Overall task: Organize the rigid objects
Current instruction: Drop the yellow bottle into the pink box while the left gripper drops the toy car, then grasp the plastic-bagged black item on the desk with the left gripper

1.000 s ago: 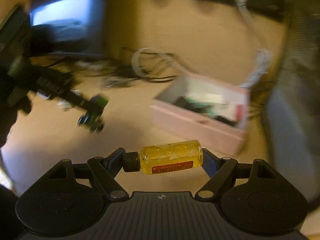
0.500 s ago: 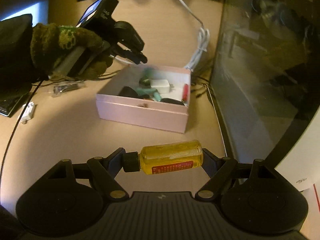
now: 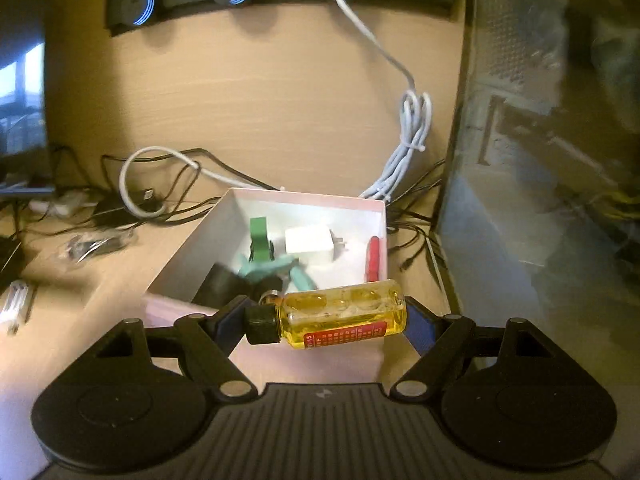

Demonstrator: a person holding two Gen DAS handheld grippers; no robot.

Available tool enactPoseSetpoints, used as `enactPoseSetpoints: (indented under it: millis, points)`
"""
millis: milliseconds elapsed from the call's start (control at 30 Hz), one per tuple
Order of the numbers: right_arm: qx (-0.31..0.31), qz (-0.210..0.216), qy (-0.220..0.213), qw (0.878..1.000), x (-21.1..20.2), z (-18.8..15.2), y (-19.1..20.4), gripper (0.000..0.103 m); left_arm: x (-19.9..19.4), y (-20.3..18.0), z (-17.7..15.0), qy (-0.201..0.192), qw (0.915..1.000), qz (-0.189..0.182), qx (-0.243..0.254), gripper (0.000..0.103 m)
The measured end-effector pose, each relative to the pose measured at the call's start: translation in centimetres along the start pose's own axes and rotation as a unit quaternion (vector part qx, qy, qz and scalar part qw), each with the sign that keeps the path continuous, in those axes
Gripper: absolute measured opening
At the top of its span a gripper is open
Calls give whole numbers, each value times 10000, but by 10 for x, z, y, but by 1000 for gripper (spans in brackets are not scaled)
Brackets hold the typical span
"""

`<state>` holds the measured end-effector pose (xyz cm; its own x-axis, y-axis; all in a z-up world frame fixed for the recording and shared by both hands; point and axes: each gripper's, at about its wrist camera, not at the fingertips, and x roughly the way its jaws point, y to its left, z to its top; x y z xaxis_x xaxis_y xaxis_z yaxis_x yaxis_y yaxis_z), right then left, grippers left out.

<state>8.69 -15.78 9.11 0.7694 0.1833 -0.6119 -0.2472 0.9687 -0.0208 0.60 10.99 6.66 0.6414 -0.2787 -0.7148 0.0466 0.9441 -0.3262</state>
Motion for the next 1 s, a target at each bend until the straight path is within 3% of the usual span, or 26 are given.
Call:
enactPoseSetpoints:
  millis: [167, 300, 533, 633, 733, 833, 933, 1000]
  points:
    - [-167, -123, 95, 9997, 39, 3, 12, 81, -39, 35, -41, -20, 9976, 613, -315, 18]
    - [35, -6, 549, 9985, 56, -1, 16, 81, -55, 62, -53, -182, 9906, 1190, -655, 18]
    - [377, -26, 57, 9993, 31, -2, 13, 81, -67, 101, -43, -239, 9790, 1783, -957, 18]
    - [269, -46, -237, 9993, 12, -3, 21, 81, -67, 110, -30, -378, 9781, 1805, -965, 18]
    - [131, -146, -474, 9987, -4, -14, 35, 81, -58, 104, -8, -412, 9849, 1621, -444, 18]
    - [42, -21, -427, 9991, -17, -24, 49, 81, -44, 93, 27, -551, 9875, 1347, 607, 18]
    - [-136, 185, -249, 9994, -26, -33, 65, 81, -23, 82, 66, -845, 9710, 1401, 1745, 18]
    - [-224, 174, -194, 9994, -32, -41, 76, 81, 0, 76, 89, -779, 9602, 1363, 2308, 20]
